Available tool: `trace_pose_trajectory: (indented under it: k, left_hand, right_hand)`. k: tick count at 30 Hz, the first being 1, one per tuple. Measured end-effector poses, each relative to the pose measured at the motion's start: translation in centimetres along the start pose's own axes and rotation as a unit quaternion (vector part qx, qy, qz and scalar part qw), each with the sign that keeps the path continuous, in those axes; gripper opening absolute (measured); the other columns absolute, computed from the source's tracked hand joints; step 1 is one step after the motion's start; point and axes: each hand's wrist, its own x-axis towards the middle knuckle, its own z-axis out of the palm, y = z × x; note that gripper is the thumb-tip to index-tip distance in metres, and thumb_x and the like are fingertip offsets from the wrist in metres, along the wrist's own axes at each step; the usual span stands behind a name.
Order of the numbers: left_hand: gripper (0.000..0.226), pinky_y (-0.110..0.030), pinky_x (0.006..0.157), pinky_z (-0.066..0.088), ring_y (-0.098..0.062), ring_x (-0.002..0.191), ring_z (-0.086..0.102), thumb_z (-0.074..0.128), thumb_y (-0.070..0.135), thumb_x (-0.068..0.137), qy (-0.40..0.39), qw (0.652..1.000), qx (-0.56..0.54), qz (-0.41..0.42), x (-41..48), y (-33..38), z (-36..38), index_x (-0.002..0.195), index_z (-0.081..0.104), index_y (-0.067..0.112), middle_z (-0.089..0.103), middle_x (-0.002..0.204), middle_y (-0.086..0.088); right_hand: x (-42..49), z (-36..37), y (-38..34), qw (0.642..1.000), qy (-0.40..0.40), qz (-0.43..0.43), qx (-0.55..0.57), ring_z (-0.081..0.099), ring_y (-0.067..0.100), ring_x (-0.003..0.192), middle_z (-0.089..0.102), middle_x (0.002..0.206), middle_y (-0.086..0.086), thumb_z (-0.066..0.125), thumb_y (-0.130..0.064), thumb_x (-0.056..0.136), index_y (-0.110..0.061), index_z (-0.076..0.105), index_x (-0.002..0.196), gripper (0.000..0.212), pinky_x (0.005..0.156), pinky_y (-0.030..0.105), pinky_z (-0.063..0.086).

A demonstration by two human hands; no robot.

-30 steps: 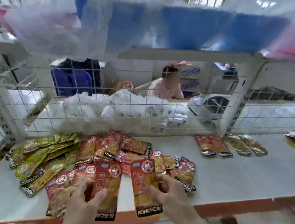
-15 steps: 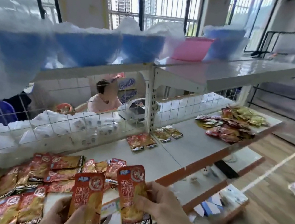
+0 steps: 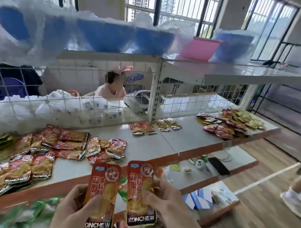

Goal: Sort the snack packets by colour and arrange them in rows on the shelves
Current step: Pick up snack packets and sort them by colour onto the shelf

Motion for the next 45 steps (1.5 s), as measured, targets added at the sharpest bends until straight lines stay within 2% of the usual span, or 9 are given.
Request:
trace_pose_trajectory:
  k: [7,12,17,22,26,32,39,43,45]
  left_hand:
    - [0.014,-0.042,0.071,0.050,-0.035,0.076,0.068,0.067,-0.003,0.085,0.031,0.999,-0.018,0.005,0.4,0.4,4.0,0.095,0.064,0.006,0.075,0.078,-0.011]
    - [0.030,-0.061,0.091,0.049,-0.047,0.090,0.068,0.071,0.007,0.072,0.046,0.998,-0.049,-0.007,2.3,0.8,10.8,0.101,0.064,0.003,0.075,0.082,-0.015]
    - [0.032,-0.036,0.072,0.048,-0.034,0.080,0.068,0.070,0.013,0.069,0.058,0.997,-0.049,-0.006,4.0,0.2,18.7,0.099,0.064,0.004,0.075,0.078,-0.009]
    - [0.035,-0.026,0.059,0.043,-0.020,0.059,0.064,0.072,0.016,0.064,0.084,0.995,-0.043,-0.037,4.8,-0.7,24.0,0.096,0.065,0.005,0.075,0.079,-0.011]
    - [0.039,-0.035,0.072,0.047,-0.031,0.078,0.068,0.073,0.016,0.061,0.113,0.991,-0.041,-0.059,5.8,-1.1,25.2,0.098,0.066,0.005,0.075,0.088,-0.016]
    - [0.009,-0.030,0.065,0.039,-0.020,0.073,0.063,0.072,0.014,0.086,0.171,0.983,0.018,-0.064,7.8,-1.1,25.1,0.094,0.069,0.017,0.076,0.084,-0.004]
    - [0.008,-0.026,0.063,0.043,-0.015,0.074,0.067,0.070,0.013,0.090,0.174,0.982,0.042,-0.066,13.3,-1.8,24.8,0.098,0.068,0.012,0.074,0.082,-0.003]
    - [0.013,-0.034,0.067,0.056,-0.018,0.073,0.073,0.070,0.008,0.090,0.163,0.983,0.035,-0.081,17.6,-1.8,24.2,0.097,0.064,0.018,0.074,0.084,-0.003]
    - [0.017,-0.028,0.068,0.054,-0.016,0.078,0.073,0.070,0.009,0.090,0.152,0.984,0.059,-0.076,19.7,-2.2,23.5,0.100,0.063,0.020,0.075,0.089,-0.002]
  right_hand:
    - [1.0,-3.7,-1.9,1.000,0.010,0.001,-0.010,0.071,0.027,0.101,0.074,0.107,0.011,0.074,-0.020,0.078,-0.003,0.061,0.116,0.044,0.095,0.043,0.054]
    - [3.1,-10.4,-4.0,1.000,0.009,0.009,-0.024,0.073,0.020,0.088,0.076,0.100,0.009,0.067,-0.013,0.089,-0.002,0.062,0.111,0.024,0.071,0.023,0.055]
    - [6.1,-17.8,-5.7,0.998,0.000,0.010,-0.063,0.073,0.013,0.079,0.077,0.095,0.005,0.067,-0.011,0.090,-0.006,0.067,0.107,0.017,0.062,0.016,0.052]
    - [8.7,-22.9,-6.7,0.997,-0.017,0.022,-0.077,0.073,0.013,0.083,0.077,0.093,0.001,0.067,-0.015,0.091,-0.010,0.068,0.104,0.014,0.065,0.018,0.052]
    - [10.6,-24.4,-7.2,0.995,-0.028,0.035,-0.093,0.074,0.014,0.084,0.077,0.093,-0.001,0.069,-0.016,0.089,-0.010,0.068,0.104,0.016,0.071,0.022,0.052]
    - [14.1,-24.9,-6.8,0.993,-0.049,0.059,-0.093,0.074,0.018,0.088,0.077,0.094,0.003,0.069,-0.015,0.090,-0.009,0.068,0.106,0.017,0.081,0.033,0.053]
    - [19.9,-25.0,-5.6,0.988,-0.041,0.059,-0.135,0.074,0.022,0.091,0.077,0.094,0.006,0.068,-0.011,0.091,-0.009,0.069,0.104,0.012,0.088,0.042,0.057]
    - [24.2,-24.7,-5.1,0.986,-0.025,0.070,-0.150,0.074,0.020,0.090,0.077,0.093,0.005,0.067,-0.010,0.093,-0.009,0.070,0.103,0.011,0.081,0.034,0.058]
    - [26.1,-24.1,-4.9,0.983,-0.022,0.069,-0.169,0.074,0.019,0.090,0.077,0.093,0.004,0.067,-0.011,0.093,-0.011,0.070,0.103,0.011,0.083,0.033,0.058]
